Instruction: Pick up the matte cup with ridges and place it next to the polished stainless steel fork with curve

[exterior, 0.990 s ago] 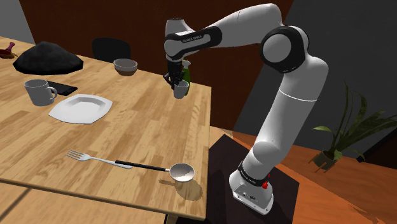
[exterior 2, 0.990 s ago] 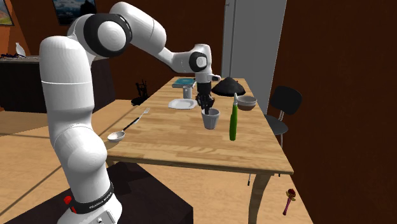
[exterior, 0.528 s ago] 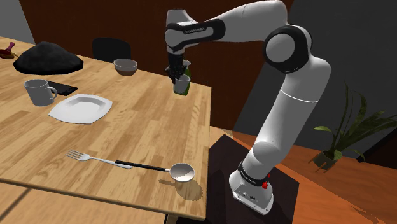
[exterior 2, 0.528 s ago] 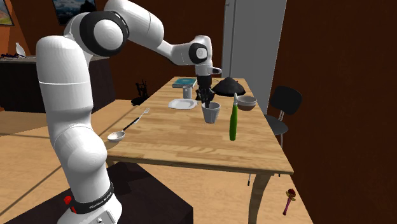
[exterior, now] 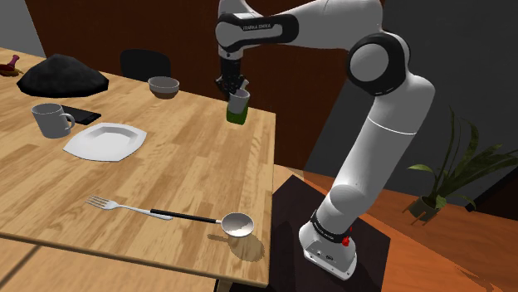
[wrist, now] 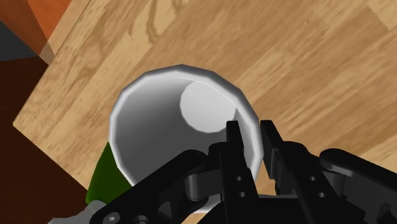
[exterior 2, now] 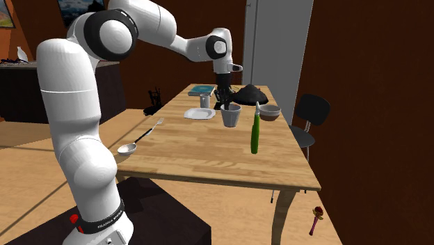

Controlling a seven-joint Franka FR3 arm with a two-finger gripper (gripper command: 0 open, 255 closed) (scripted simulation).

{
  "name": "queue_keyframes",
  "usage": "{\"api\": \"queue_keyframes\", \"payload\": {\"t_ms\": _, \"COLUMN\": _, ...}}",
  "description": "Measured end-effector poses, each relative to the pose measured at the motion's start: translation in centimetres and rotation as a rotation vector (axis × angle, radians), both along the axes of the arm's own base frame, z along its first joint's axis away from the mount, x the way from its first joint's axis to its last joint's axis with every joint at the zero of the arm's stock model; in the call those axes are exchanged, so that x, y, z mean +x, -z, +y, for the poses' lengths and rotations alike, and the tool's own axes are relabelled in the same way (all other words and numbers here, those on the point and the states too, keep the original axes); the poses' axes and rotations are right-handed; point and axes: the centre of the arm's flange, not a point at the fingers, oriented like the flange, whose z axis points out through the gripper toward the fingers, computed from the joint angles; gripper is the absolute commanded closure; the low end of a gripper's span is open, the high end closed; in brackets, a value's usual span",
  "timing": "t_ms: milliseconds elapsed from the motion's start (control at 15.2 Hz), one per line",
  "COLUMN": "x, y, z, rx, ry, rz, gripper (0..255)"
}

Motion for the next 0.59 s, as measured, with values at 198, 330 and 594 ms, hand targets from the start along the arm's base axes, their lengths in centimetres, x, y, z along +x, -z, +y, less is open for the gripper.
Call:
{"api": "queue_keyframes", "payload": {"t_ms": 198, "x": 0.1, "y": -1.6, "z": 0.0, "rx": 0.000, "ry": 0.000, "rz": 0.000, "gripper": 255}}
{"api": "queue_keyframes", "payload": {"t_ms": 330, "x": -0.3, "y": -2.3, "z": 0.6, "rx": 0.000, "ry": 0.000, "rz": 0.000, "gripper": 255}}
{"api": "queue_keyframes", "payload": {"t_ms": 594, "x": -2.4, "y": -2.9, "z": 4.8, "rx": 0.000, "ry": -0.001, "rz": 0.000, "gripper": 255}}
